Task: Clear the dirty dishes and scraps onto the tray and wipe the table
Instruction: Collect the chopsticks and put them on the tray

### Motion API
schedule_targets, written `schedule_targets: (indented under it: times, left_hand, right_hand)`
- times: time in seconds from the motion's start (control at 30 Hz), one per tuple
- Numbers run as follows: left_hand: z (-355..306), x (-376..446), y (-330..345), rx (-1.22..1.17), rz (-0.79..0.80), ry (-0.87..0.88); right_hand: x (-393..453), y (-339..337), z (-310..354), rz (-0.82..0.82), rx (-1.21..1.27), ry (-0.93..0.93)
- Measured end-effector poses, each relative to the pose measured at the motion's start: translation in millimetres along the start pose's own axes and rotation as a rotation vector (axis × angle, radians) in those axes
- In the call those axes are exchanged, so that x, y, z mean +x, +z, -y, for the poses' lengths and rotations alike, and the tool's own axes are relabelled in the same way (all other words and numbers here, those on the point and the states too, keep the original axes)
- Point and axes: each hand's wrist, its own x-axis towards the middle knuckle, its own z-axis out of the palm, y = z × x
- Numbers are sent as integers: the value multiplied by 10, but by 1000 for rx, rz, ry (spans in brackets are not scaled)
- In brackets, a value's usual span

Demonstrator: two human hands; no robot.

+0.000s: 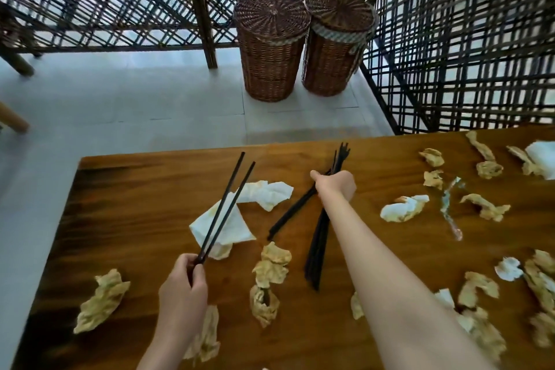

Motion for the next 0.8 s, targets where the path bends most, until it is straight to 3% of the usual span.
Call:
schedule_targets:
  times: [0.37, 0.8]
  left_hand:
    - [14, 104, -87, 30, 4, 28]
    - [67, 80, -57, 22, 16, 76]
  right_hand:
    - [94, 75, -2, -47, -154, -56]
    - [-17, 24, -109, 56, -247, -195]
